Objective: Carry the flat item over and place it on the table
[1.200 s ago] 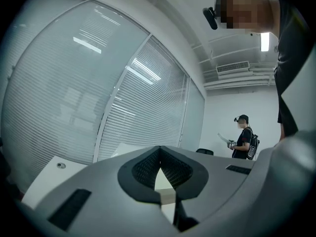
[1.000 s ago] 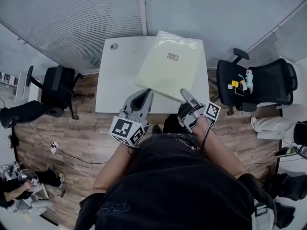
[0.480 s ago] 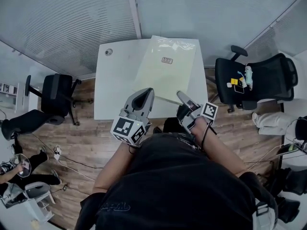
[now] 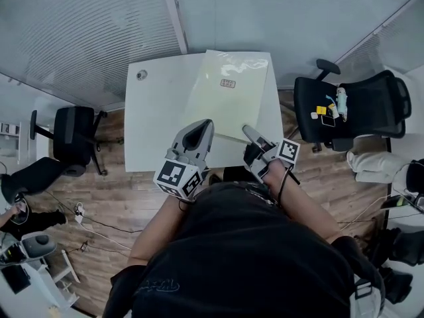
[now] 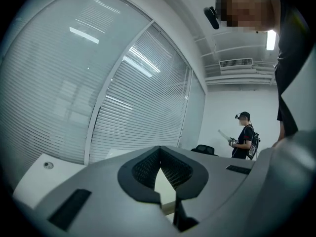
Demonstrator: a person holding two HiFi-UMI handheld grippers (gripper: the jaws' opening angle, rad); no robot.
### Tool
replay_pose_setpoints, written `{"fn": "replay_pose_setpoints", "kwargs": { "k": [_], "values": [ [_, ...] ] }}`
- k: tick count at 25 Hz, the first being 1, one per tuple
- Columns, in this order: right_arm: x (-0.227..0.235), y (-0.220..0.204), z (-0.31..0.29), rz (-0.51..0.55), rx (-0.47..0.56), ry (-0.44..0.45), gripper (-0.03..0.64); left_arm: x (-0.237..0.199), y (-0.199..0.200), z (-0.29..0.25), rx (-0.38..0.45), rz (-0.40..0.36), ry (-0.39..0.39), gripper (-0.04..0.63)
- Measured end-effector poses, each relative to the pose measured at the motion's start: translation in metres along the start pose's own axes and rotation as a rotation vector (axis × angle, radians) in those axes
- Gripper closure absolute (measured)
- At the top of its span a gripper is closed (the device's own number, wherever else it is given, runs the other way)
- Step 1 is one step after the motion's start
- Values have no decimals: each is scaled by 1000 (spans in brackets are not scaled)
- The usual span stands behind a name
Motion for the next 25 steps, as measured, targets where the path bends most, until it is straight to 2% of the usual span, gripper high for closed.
{"fn": "replay_pose_setpoints", "kwargs": {
  "k": [25],
  "values": [
    [39, 67, 3, -41, -44, -104, 325, 2, -18, -76, -86, 14, 23, 583]
  ]
}}
Point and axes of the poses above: the fingertips, and each gripper's own axes: z backward along the fingers, x to its right, y out of its top, the point moved 10 cm from there along z, backward along the fingers, and after that the axes turned 7 degrees about y, right-handed, at the moved point
